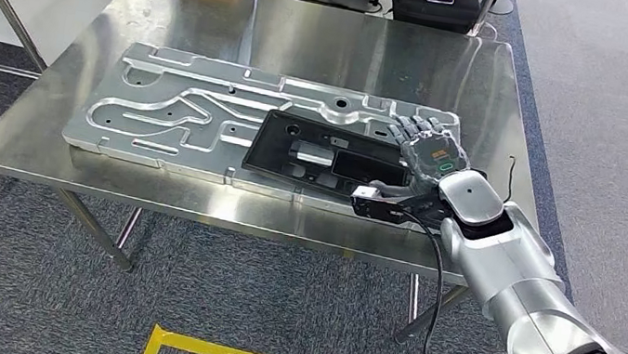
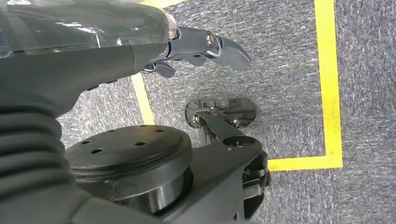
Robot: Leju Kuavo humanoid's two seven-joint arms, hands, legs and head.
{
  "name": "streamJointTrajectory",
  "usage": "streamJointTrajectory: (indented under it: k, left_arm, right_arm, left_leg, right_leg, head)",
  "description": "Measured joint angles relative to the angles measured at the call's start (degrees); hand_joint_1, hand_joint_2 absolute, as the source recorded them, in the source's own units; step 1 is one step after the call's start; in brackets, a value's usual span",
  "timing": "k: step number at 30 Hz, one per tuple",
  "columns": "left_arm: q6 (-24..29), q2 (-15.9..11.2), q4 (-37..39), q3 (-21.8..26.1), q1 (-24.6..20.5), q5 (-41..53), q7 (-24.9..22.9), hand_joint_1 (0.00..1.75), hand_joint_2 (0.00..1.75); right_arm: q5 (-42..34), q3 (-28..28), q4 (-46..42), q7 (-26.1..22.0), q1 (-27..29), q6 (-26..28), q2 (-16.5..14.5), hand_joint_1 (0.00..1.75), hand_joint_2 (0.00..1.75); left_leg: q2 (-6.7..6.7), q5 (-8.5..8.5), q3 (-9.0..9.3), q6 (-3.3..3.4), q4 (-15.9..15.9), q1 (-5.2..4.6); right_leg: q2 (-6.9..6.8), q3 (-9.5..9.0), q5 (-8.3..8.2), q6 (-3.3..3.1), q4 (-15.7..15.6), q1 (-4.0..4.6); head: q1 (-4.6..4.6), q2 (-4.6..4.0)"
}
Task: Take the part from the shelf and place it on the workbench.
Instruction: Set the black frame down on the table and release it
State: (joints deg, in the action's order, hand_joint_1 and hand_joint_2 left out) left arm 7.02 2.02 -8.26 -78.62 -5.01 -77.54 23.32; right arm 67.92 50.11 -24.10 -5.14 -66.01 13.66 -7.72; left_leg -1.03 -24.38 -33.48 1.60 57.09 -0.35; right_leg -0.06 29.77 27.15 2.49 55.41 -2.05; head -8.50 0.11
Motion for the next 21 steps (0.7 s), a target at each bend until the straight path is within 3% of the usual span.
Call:
streamJointTrajectory:
  k: [6, 8, 10, 12, 13, 14, 15, 16, 18, 19, 21]
  left_arm:
    - [-0.14, -0.01, 0.00, 0.10, -0.02, -0.81, 0.00, 0.00, 0.00]
    - [-0.15, 0.01, -0.02, 0.30, -0.06, -0.97, 0.00, 0.00, 0.00]
    - [-0.15, 0.02, -0.04, 0.54, -0.11, -1.02, 0.00, 0.00, 0.00]
    - [-0.15, 0.03, -0.05, 0.76, -0.13, -1.02, -0.02, 0.00, 0.00]
    - [-0.15, 0.04, -0.06, 0.86, -0.12, -1.02, -0.07, 0.00, 0.00]
    - [-0.15, 0.05, -0.07, 0.92, -0.13, -1.01, -0.15, 0.00, 0.00]
    - [-0.13, 0.09, -0.07, 0.94, -0.14, -1.01, -0.26, 0.00, 0.00]
    - [-0.07, 0.14, -0.08, 0.96, -0.18, -1.00, -0.38, 0.00, 0.00]
    - [0.09, 0.41, -0.15, 0.98, -0.32, -1.01, -0.59, 0.00, 0.00]
    - [0.16, 0.55, -0.20, 1.00, -0.38, -1.01, -0.69, 0.00, 0.00]
    - [0.22, 0.70, -0.25, 1.05, -0.38, -1.03, -0.88, 0.00, 0.00]
  right_arm:
    - [0.50, 0.76, -0.16, 0.48, -0.93, -0.88, -0.02, 0.00, 0.00]
    - [0.48, 0.87, -0.24, 0.52, -1.66, -1.17, -0.01, 0.00, 0.00]
    - [0.44, 0.91, -0.31, 0.54, -2.36, -1.26, 0.00, 0.00, 0.00]
    - [0.43, 0.98, -0.29, 0.55, -2.50, -1.27, 0.03, 0.00, 0.00]
    - [0.45, 1.04, -0.27, 0.59, -2.38, -1.27, 0.09, 0.00, 0.00]
    - [0.47, 1.12, -0.25, 0.64, -2.26, -1.27, 0.16, 0.00, 0.00]
    - [0.49, 1.20, -0.23, 0.72, -2.20, -1.26, 0.26, 0.00, 0.00]
    - [0.51, 1.28, -0.22, 0.78, -2.22, -1.23, 0.38, 0.00, 0.00]
    - [0.53, 1.40, -0.22, 0.83, -2.38, -1.18, 0.55, 0.00, 0.00]
    - [0.54, 1.46, -0.21, 0.83, -2.44, -1.18, 0.61, 0.00, 0.00]
    - [0.55, 1.53, -0.17, 0.83, -2.51, -1.24, 0.74, 0.00, 0.00]
  left_leg:
    - [0.00, -0.09, -0.14, 0.56, 0.42, -0.25]
    - [0.12, 0.18, -0.08, 0.96, 0.18, -0.08]
    - [0.28, 0.40, -0.05, 1.34, -0.08, 0.01]
    - [0.34, 0.44, -0.16, 1.47, -0.03, -0.19]
    - [0.34, 0.45, -0.19, 1.50, 0.03, -0.33]
    - [0.30, 0.46, -0.23, 1.52, 0.13, -0.49]
    - [0.23, 0.46, -0.24, 1.52, 0.23, -0.68]
    - [0.14, 0.46, -0.24, 1.52, 0.35, -0.88]
    - [0.05, 0.53, -0.46, 1.40, 0.51, -1.22]
    - [0.05, 0.64, -0.65, 1.22, 0.57, -1.25]
    - [0.11, 1.02, -0.99, 0.64, 0.57, -1.10]
  right_leg:
    - [0.02, -0.11, -0.10, 0.86, -0.02, -0.28]
    - [0.03, 0.38, 0.87, 1.00, 1.18, -0.30]
    - [0.04, 2.91, 4.06, 0.73, 6.56, -0.16]
    - [0.05, 7.08, 7.45, 0.31, 14.98, 0.24]
    - [0.05, 8.59, 7.90, 0.07, 17.80, 0.48]
    - [0.05, 9.15, 7.16, -0.28, 18.55, 0.72]
    - [0.06, 8.57, 5.36, -0.78, 16.90, 1.00]
    - [0.08, 7.07, 2.99, -1.47, 13.36, 1.32]
    - [0.02, 3.78, -0.09, -2.81, 6.04, 1.98]
    - [0.00, 2.89, -0.71, -3.17, 3.82, 2.22]
    - [-0.04, 2.73, -1.03, -3.25, 2.55, 2.44]
  head:
    - [-0.01, 0.01]
    - [0.00, 0.00]
    - [0.00, 0.00]
    - [0.00, 0.00]
    - [0.00, 0.00]
    - [0.00, 0.00]
    - [0.00, 0.00]
    - [0.00, 0.00]
    - [-0.01, 0.01]
    - [-0.02, 0.01]
    - [-0.03, 0.01]
